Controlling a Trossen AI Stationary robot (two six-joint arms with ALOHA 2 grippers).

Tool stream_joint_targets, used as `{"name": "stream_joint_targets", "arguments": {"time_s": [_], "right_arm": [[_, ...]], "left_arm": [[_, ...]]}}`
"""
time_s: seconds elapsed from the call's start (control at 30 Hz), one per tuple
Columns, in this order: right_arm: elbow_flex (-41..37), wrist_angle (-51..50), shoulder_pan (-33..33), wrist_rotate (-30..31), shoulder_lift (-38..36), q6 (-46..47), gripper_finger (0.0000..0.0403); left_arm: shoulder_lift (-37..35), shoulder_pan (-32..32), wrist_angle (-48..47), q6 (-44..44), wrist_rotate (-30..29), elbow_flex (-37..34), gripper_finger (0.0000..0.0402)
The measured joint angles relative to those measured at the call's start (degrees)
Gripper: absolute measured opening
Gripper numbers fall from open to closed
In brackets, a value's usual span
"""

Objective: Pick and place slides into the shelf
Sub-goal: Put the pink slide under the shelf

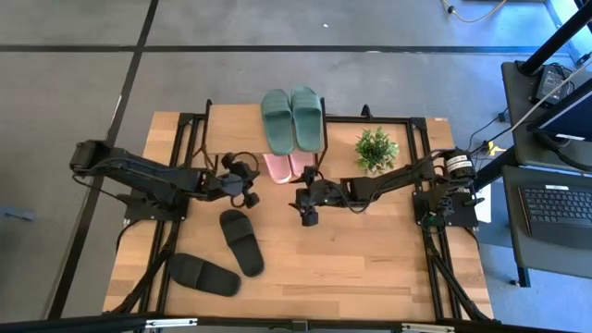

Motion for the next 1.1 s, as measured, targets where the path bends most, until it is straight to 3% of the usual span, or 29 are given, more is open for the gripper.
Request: {"name": "stream_joint_targets", "arguments": {"time_s": [0.27, 0.5, 0.73, 0.93, 1.1], "right_arm": [[4.0, -3.6, -3.6, -4.2, 1.2, -1.8, 0.0331], [16.2, -17.4, -4.5, -7.9, 10.1, -5.5, 0.0331], [25.3, -24.7, -5.7, 3.0, 17.3, -9.6, 0.0331], [25.8, -28.0, -6.8, 2.9, 18.8, -12.2, 0.0320], [25.8, -28.9, -7.0, 1.7, 18.8, -15.5, 0.0275]], "left_arm": [[-10.4, -5.1, 7.6, -3.0, -5.0, -9.2, 0.0000], [-22.2, -6.6, 21.8, 0.7, 0.4, -19.4, 0.0000], [-31.8, -6.2, 22.6, 1.8, 2.5, -22.0, 0.0000], [-35.5, -6.3, 22.2, 4.0, 3.1, -22.0, 0.0000], [-35.9, -6.3, 18.6, 4.2, 3.1, -22.0, 0.0000]]}}
